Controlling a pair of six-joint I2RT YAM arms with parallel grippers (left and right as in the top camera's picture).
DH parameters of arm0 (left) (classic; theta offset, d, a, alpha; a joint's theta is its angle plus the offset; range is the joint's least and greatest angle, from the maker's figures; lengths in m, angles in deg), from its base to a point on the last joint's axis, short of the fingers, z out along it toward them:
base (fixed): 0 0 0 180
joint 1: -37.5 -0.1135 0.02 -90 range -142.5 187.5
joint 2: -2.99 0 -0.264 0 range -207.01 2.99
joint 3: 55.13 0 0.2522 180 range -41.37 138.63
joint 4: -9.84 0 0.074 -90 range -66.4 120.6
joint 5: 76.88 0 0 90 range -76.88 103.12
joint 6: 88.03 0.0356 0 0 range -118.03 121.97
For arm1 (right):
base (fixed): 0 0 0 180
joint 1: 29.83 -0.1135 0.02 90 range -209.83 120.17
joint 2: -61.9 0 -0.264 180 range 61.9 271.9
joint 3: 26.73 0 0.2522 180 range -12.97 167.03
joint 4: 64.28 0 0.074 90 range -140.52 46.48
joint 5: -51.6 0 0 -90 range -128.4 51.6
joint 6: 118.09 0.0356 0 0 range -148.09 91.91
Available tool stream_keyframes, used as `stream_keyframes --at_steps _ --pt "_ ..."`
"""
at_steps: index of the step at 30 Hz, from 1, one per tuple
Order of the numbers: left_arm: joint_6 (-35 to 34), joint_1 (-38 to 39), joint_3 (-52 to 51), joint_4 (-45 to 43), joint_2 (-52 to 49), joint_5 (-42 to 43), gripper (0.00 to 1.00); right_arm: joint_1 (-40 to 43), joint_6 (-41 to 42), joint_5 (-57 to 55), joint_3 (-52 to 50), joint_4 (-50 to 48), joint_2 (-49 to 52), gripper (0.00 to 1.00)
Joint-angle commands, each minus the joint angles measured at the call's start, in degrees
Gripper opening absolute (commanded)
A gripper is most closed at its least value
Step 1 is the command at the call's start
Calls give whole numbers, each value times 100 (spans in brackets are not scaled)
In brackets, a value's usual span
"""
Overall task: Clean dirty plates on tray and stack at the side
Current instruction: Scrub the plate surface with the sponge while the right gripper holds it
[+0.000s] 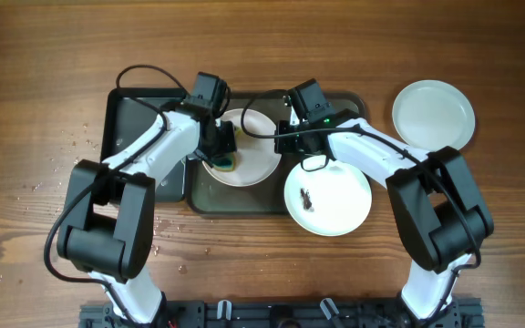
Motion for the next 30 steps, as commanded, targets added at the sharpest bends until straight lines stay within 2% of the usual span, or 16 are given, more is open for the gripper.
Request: stream_keyframes --at_steps 1,11,14,22,25,30 --pt "-229 -11 -295 -11 -120 -9 4 11 26 -98 -68 -35 70 5" --pt "-136 -11 -299 -2 -651 1191 4 11 24 -98 -68 -42 70 4" --pt "140 -11 -297 -66 -667 1762 4 11 24 -98 -68 -55 70 4" --pt "247 -87 -179 -597 -627 3571 4 11 24 -98 -68 -59 70 4" --pt "247 -144 31 -557 -553 3810 4 11 24 -98 -68 -61 70 4" --pt "247 -254 446 -356 -42 3687 4 11 24 -98 -68 -61 70 4"
